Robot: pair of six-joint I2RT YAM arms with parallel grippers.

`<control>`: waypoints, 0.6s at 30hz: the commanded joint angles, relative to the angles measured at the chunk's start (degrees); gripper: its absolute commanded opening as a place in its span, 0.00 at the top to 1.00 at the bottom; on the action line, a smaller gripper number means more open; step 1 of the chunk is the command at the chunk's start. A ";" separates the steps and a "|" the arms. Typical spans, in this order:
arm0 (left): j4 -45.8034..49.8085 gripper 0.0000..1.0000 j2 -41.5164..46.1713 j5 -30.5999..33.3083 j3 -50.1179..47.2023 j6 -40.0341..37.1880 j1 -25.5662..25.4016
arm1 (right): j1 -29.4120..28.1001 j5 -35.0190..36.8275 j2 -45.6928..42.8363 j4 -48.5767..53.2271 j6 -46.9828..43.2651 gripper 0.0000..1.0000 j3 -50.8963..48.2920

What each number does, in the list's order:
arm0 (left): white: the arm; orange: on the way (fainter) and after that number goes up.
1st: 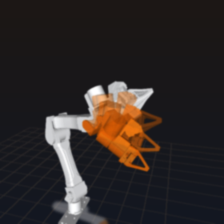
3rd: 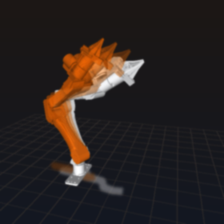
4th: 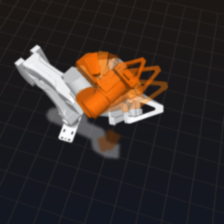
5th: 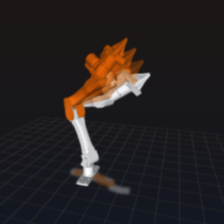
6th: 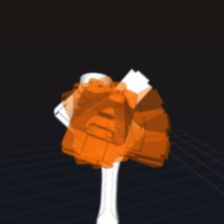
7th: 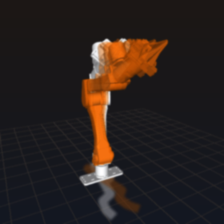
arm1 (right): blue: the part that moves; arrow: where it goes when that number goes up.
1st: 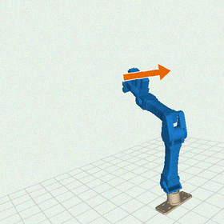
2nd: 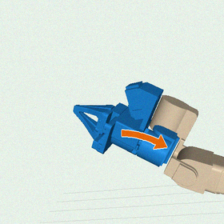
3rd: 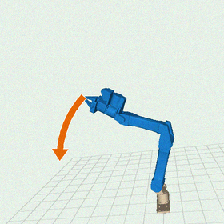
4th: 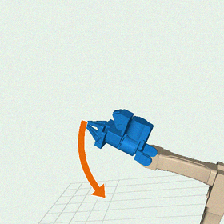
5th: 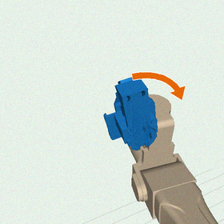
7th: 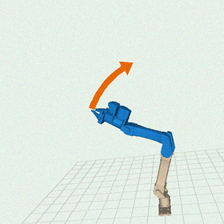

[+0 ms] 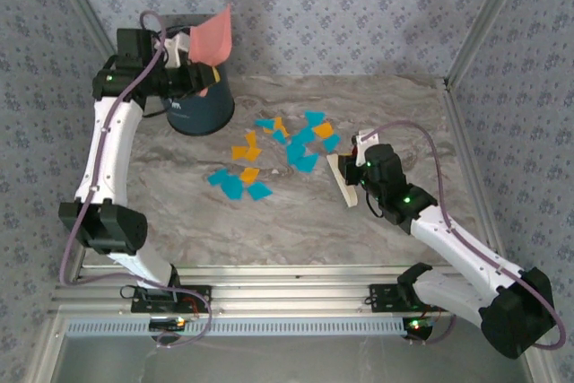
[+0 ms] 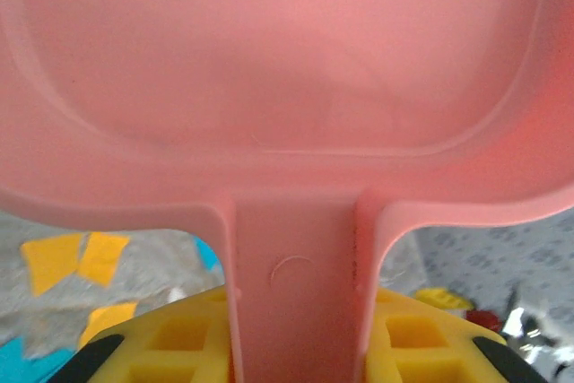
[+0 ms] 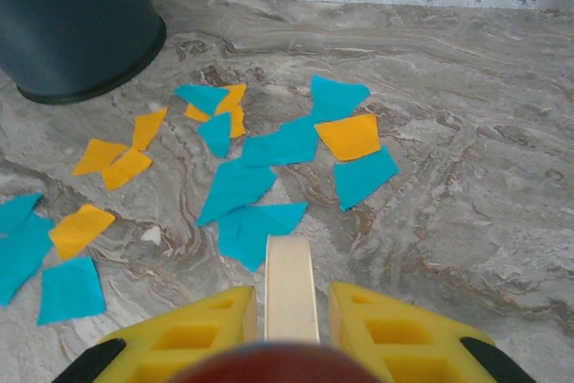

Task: Sweep away the paper scraps from the table

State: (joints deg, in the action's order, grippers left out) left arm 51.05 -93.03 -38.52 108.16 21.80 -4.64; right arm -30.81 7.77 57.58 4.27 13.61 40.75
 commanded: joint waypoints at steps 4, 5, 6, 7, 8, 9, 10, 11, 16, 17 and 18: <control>3.01 1.00 7.97 10.04 -9.99 -11.15 -3.04 | 4.84 -7.35 2.35 -7.96 7.12 1.00 0.20; 2.92 1.00 9.27 11.27 -11.96 -12.18 -3.85 | 5.90 -8.36 3.05 -8.71 8.33 1.00 0.41; 2.67 1.00 10.54 11.92 -13.77 -13.29 -4.73 | 6.96 -9.44 3.90 -9.43 9.63 1.00 0.83; 2.38 1.00 11.56 12.80 -15.28 -13.85 -5.31 | 8.05 -10.46 4.66 -10.04 10.65 1.00 1.27; 1.99 1.00 12.79 13.97 -17.28 -14.28 -6.29 | 9.08 -11.66 5.67 -10.48 11.40 1.00 1.94; 1.79 1.00 13.73 14.88 -18.78 -14.65 -7.06 | 9.87 -12.58 6.58 -10.56 11.93 1.00 2.50; 1.59 1.00 14.83 16.15 -20.46 -14.68 -7.87 | 10.67 -13.39 7.55 -10.74 12.33 1.00 3.34; 1.14 1.00 15.88 17.19 -22.18 -14.85 -8.89 | 11.30 -14.27 8.62 -10.96 12.58 1.00 4.13; -0.19 1.00 19.58 21.73 -29.22 -15.13 -14.05 | 14.68 -18.32 14.11 -14.17 14.66 1.00 7.46; -0.41 1.00 20.09 22.31 -30.45 -15.29 -14.94 | 15.22 -19.01 15.65 -15.10 15.30 1.00 8.35; -0.55 1.00 20.59 22.64 -31.47 -15.59 -15.52 | 15.76 -19.67 17.07 -15.74 16.04 1.00 9.22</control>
State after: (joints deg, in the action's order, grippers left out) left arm 52.34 -74.26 -19.20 78.41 8.21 -18.68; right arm -16.40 -7.84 72.14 -6.00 26.22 46.04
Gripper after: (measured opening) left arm 0.277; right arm 0.263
